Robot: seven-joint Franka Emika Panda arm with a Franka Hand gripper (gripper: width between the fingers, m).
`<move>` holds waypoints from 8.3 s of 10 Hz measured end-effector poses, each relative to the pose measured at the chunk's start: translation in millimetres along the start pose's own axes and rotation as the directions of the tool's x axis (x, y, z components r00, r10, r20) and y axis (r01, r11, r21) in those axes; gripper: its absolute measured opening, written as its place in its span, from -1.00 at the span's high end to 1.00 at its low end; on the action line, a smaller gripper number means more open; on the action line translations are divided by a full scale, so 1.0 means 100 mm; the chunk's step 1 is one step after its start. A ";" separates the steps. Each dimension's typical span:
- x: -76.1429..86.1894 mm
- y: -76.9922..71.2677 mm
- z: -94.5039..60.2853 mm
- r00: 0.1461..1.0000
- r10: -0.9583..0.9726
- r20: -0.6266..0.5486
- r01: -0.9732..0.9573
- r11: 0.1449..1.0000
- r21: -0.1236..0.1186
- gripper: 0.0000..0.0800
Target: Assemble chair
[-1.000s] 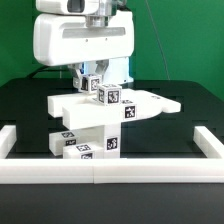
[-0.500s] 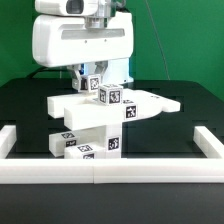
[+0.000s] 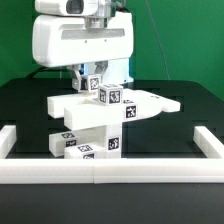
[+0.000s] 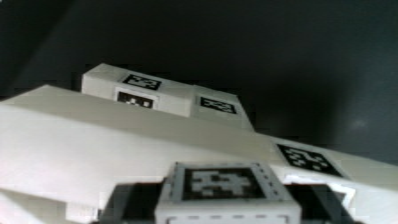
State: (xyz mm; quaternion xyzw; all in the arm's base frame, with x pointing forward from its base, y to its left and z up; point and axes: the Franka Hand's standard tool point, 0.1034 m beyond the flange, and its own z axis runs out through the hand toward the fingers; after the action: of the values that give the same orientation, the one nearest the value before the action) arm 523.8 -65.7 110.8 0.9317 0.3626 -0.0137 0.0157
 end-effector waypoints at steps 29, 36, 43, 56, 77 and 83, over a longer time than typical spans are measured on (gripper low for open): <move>0.06 -0.06 0.01 0.413 0.911 0.007 -0.911 0.412 0.023 -0.62; 0.03 -0.03 0.00 0.881 0.473 -0.009 -0.473 0.881 0.020 -0.62; 0.01 -0.02 0.01 0.981 0.193 -0.010 -0.193 0.981 0.014 -0.60; 0.02 -0.03 0.02 0.676 0.737 0.001 -0.737 0.676 0.024 0.30; 0.09 -0.10 0.02 0.533 0.846 0.008 -0.845 0.531 0.068 -0.62; 0.06 -0.07 0.02 0.829 0.559 -0.017 -0.558 0.828 0.058 -0.62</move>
Offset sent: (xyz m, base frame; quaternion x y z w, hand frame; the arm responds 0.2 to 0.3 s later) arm 0.0000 0.0000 0.0000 0.0000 0.0000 0.1296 0.9916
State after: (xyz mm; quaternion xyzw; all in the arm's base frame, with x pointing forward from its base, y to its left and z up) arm 523.2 -56.3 108.3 0.9972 0.0744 -0.0024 -0.0106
